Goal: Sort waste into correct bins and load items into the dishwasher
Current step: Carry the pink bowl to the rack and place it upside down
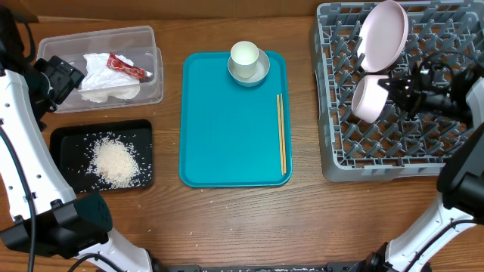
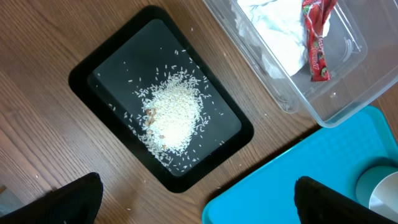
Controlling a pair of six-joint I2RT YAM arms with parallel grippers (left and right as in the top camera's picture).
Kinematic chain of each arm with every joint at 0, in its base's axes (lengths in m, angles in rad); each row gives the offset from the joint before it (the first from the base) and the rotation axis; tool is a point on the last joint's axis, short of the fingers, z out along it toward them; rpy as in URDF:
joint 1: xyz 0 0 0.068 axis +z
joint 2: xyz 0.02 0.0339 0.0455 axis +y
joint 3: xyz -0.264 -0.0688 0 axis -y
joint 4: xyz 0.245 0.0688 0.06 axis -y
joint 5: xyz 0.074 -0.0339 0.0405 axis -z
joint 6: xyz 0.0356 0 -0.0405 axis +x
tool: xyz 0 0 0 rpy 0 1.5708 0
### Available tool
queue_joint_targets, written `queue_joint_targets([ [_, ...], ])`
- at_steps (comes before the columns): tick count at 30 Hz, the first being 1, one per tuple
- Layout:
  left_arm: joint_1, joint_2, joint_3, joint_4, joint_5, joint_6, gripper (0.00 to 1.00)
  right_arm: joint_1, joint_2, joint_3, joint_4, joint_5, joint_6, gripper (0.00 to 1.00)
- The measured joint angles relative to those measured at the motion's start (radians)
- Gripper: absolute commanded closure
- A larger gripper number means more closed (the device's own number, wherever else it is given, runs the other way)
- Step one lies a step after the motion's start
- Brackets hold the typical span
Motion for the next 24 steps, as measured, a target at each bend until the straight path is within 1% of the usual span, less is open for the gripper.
queue_joint_targets([
  [1,0.000,0.000,0.000,0.000,0.000,0.000,0.00,-0.006,0.000,-0.006,0.015,-0.008,0.008,0.93],
  [3,0.000,0.000,0.000,0.000,0.000,0.000,0.00,-0.019,0.000,-0.009,0.043,-0.017,0.030,0.82],
  [5,0.000,0.000,0.000,0.000,0.000,0.000,0.00,-0.039,0.000,-0.009,0.073,-0.003,0.061,0.75],
  [9,0.000,0.000,0.000,0.000,0.000,0.000,0.00,-0.089,0.000,-0.009,0.110,0.068,0.131,0.67],
  [10,0.000,0.000,0.000,0.000,0.000,0.000,0.00,-0.103,0.000,-0.009,0.112,0.089,0.150,0.63],
  [13,0.000,0.000,0.000,0.000,0.000,0.000,0.00,-0.142,0.000,0.004,0.087,0.159,0.191,0.56],
  [16,0.000,0.000,0.000,0.000,0.000,0.000,0.00,-0.174,0.000,0.056,0.048,0.240,0.231,0.49],
  [19,0.000,0.000,0.000,0.000,0.000,0.000,0.00,-0.197,0.000,0.154,-0.007,0.339,0.280,0.48],
  [21,0.000,0.000,0.000,0.000,0.000,0.000,0.00,-0.206,0.000,0.232,-0.050,0.410,0.309,0.50],
  [23,0.000,0.000,0.000,0.000,0.000,0.000,0.00,-0.206,0.000,0.309,-0.089,0.473,0.328,0.53],
  [24,0.000,0.000,0.000,0.000,0.000,0.000,0.00,-0.204,-0.002,0.339,-0.103,0.500,0.335,0.58],
])
